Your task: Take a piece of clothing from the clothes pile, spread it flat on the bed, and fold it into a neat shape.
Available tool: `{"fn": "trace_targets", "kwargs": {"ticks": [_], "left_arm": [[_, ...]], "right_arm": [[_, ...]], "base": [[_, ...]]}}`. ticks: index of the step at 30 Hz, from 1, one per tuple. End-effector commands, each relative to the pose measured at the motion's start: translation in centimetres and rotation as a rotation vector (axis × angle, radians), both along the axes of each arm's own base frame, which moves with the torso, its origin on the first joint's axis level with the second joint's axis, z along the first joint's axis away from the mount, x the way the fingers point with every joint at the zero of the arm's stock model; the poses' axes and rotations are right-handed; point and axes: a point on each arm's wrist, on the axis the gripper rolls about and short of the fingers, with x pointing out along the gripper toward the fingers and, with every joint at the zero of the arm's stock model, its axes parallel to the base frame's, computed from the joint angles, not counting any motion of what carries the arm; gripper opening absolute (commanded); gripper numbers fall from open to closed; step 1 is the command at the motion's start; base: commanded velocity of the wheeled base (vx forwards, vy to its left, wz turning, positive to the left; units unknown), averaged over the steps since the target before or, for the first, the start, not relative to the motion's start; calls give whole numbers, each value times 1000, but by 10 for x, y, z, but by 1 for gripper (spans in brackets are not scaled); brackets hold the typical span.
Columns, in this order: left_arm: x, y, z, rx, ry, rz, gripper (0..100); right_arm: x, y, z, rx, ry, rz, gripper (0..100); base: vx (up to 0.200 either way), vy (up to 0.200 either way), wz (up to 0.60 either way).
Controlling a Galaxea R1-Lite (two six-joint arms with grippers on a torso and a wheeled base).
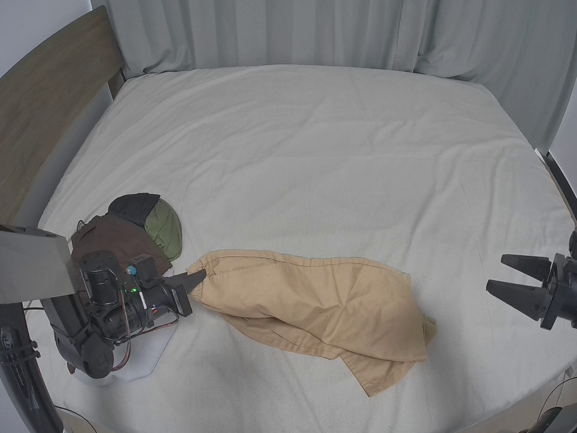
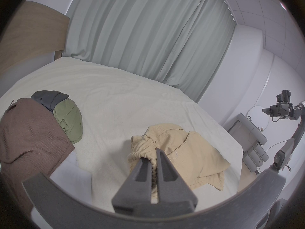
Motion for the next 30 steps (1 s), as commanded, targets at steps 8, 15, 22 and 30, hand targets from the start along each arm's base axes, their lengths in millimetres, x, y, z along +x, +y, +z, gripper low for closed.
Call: {"fn": "trace_targets", "kwargs": {"ticks": [8,15,22,30], "left_arm": [[1,0,1,-3,-9,1,0],[1,0,2,-3,-10,1,0],[2,0,3,-4,-18,2,0],[3,1,2,-3,-17,4,0]], "right_arm": [[21,6,-10,79,153,-19,100],[37,8,-18,87,178,-39,100],[45,8,-22,81,206,-49,100],[54,11,-33,67,260,-52,100]], "base": [[0,0,0],[0,0,0],[0,0,0],[0,0,0]]}}
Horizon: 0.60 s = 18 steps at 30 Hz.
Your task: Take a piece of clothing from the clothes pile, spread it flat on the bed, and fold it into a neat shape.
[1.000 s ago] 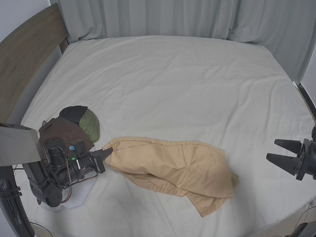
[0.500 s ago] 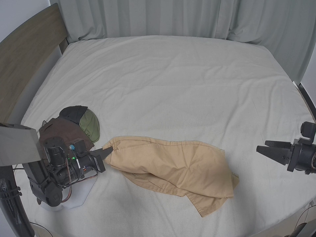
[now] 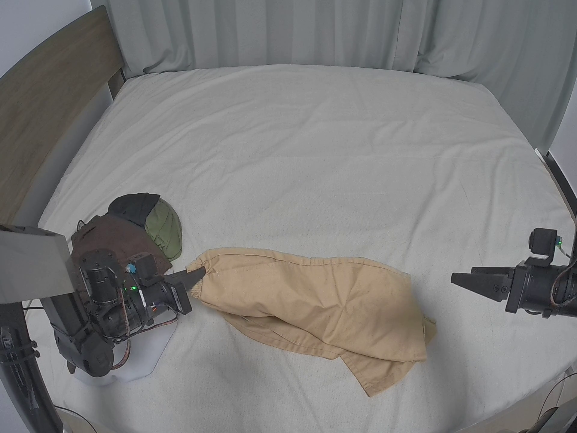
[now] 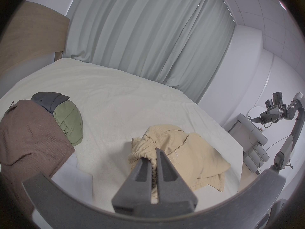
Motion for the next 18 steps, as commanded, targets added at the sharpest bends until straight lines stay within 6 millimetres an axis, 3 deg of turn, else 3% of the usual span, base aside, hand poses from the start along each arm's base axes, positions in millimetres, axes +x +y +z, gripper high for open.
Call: {"fn": "trace_targets", "kwargs": {"ticks": [1,10,18], "left_arm": [[0,0,1,-2,-5,-1,0],[5,1,1,-6,-17,7,0],[4,2,3,-5,-20,8,0]], "right_arm": [[5,1,-6,-7,30,2,100],[9,2,-4,38,38,-18,100],[19,4,-17,32,93,-25,100]], "base": [[0,0,0],[0,0,0],[0,0,0]]}}
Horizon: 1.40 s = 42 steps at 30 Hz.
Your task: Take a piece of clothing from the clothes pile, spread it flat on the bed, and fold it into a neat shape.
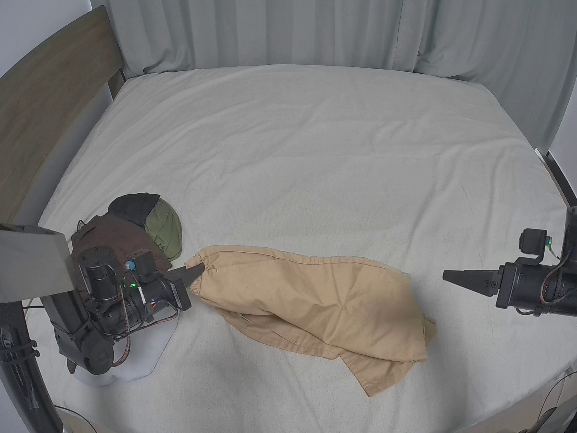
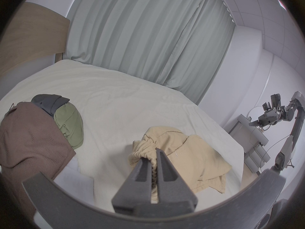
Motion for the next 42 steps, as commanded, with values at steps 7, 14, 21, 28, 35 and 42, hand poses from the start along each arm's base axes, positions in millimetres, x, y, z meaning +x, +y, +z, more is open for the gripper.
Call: {"fn": "trace_targets", "kwargs": {"ticks": [7,14,21,28,35,42], "left_arm": [[0,5,2,-2,-9,18,0],[-1,6,0,0,0,19,0],[-1,6,0,2,0,17,0],[-2,6,-1,3,5,17,0],[-1,6,-2,3,8,17,0],[-2,6,-1,3,8,17,0]], "right_arm": [[16,-1,-15,14,85,-31,100],[37,-2,-30,31,53,-50,100],[50,0,-43,66,77,-62,100],[64,2,-56,101,102,-81,100],[79,4,-83,112,154,-98,100],[88,1,-102,108,181,-119,100]], "base": [[0,0,0],[0,0,0],[0,0,0],[0,0,0],[0,0,0],[0,0,0]]}}
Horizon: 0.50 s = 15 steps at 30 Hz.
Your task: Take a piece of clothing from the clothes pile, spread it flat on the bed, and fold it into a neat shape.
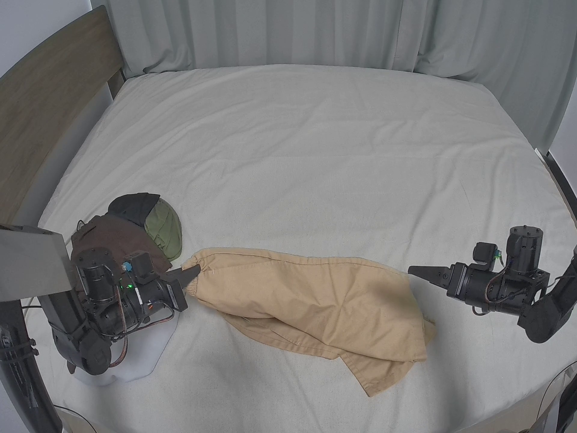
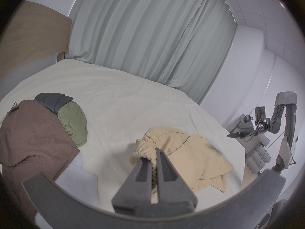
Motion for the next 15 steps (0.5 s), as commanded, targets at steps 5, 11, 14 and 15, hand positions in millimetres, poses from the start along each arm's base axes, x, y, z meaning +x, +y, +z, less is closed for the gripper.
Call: {"fn": "trace_targets", "kwargs": {"ticks": [5,11,14,15], "left_arm": [[0,0,0,-1,-2,0,0],[0,0,0,-1,-2,2,0],[0,0,0,0,-1,0,0],[0,0,0,0,-1,0,0]], "right_arm": [[7,-4,-30,-18,99,-18,100],[6,-4,-38,-26,132,-15,100],[4,-3,-41,-29,146,-12,100],[3,-3,-44,-32,157,-9,100]], "base": [[0,0,0],[0,0,0],[0,0,0],[0,0,0]]}}
